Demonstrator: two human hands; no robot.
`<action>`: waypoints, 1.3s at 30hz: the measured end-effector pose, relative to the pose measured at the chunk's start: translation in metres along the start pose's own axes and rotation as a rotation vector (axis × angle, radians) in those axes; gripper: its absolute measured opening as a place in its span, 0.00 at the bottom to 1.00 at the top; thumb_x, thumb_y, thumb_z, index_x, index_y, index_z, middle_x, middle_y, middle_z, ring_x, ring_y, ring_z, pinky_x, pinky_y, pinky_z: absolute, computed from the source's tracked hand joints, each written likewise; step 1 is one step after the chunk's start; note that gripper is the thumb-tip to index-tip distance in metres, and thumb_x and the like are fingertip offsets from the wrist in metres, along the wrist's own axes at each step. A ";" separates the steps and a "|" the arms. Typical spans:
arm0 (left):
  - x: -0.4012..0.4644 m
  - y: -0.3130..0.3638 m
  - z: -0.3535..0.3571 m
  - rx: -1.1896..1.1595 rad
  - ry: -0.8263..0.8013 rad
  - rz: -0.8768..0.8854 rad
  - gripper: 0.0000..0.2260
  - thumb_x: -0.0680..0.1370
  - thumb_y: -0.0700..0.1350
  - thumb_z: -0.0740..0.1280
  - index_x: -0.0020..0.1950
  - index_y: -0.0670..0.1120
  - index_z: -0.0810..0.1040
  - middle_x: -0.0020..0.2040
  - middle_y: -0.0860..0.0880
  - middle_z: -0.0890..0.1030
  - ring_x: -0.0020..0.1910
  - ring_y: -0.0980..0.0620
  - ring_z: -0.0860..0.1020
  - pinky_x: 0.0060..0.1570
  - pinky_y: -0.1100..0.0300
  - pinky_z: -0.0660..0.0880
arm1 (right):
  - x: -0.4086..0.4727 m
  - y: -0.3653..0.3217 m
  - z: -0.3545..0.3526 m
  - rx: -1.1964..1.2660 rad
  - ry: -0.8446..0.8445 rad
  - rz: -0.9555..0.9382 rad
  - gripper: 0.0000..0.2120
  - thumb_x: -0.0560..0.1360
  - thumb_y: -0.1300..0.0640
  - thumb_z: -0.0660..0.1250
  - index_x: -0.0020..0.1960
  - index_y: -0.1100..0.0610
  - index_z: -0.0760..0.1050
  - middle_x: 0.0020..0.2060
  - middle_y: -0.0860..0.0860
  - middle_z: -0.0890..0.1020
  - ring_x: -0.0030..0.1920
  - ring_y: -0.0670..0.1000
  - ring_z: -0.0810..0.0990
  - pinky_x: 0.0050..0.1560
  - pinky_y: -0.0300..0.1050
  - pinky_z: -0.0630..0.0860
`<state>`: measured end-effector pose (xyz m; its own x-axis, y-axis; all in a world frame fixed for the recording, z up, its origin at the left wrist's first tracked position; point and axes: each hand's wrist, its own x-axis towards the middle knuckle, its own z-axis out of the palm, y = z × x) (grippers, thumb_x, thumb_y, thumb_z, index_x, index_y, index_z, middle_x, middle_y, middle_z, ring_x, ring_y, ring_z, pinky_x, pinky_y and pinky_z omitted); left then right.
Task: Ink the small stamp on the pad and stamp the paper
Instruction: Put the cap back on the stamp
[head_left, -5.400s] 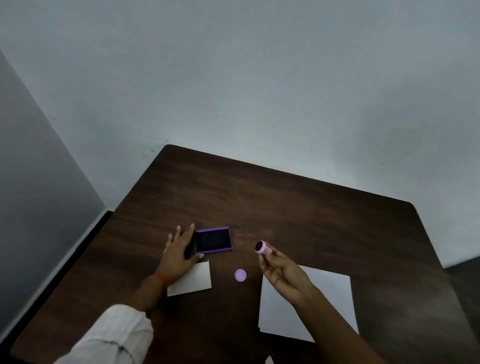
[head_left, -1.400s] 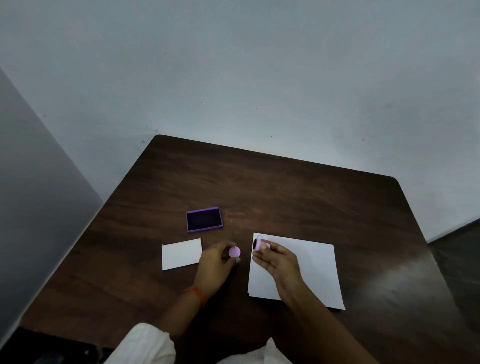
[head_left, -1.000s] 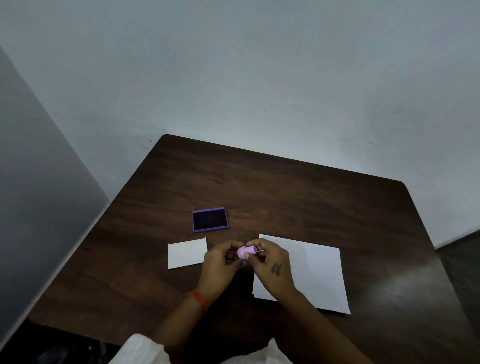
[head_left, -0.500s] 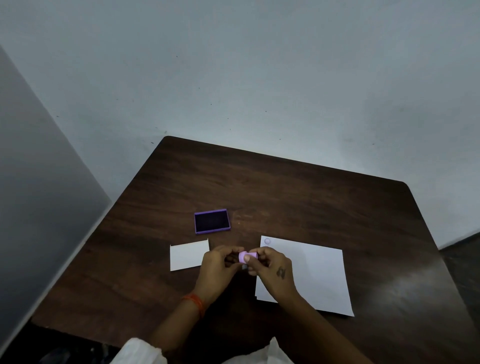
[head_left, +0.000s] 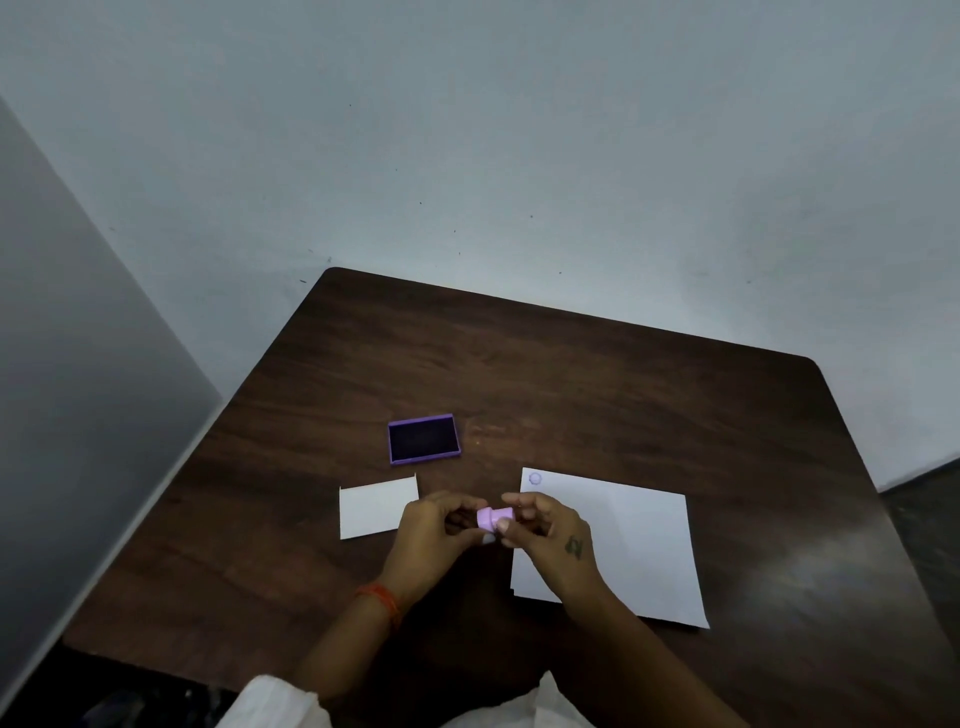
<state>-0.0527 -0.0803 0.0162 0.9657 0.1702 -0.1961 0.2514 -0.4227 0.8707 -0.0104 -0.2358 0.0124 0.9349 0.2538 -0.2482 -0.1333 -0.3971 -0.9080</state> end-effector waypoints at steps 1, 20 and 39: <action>0.000 0.000 0.001 0.006 -0.005 -0.002 0.16 0.69 0.43 0.74 0.55 0.49 0.79 0.54 0.52 0.81 0.47 0.63 0.77 0.41 0.78 0.71 | 0.000 0.001 0.000 -0.005 0.007 -0.006 0.12 0.71 0.54 0.72 0.53 0.55 0.80 0.45 0.51 0.85 0.45 0.48 0.83 0.49 0.36 0.80; -0.001 0.001 0.001 -0.020 -0.003 0.018 0.14 0.69 0.42 0.74 0.54 0.49 0.80 0.52 0.52 0.82 0.48 0.59 0.79 0.44 0.77 0.74 | 0.004 -0.002 0.003 0.025 -0.057 0.056 0.08 0.70 0.53 0.72 0.48 0.54 0.80 0.40 0.48 0.83 0.37 0.41 0.82 0.36 0.24 0.75; -0.002 -0.019 -0.007 -0.038 0.118 -0.028 0.26 0.67 0.35 0.75 0.61 0.50 0.74 0.56 0.52 0.76 0.43 0.57 0.80 0.41 0.75 0.75 | 0.036 -0.006 0.033 -0.376 -0.013 -0.006 0.10 0.76 0.55 0.63 0.49 0.62 0.79 0.48 0.58 0.83 0.39 0.44 0.76 0.41 0.26 0.68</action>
<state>-0.0594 -0.0663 0.0036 0.9435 0.2855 -0.1682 0.2731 -0.3827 0.8826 0.0129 -0.1951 -0.0017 0.9306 0.2674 -0.2499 0.0047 -0.6914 -0.7224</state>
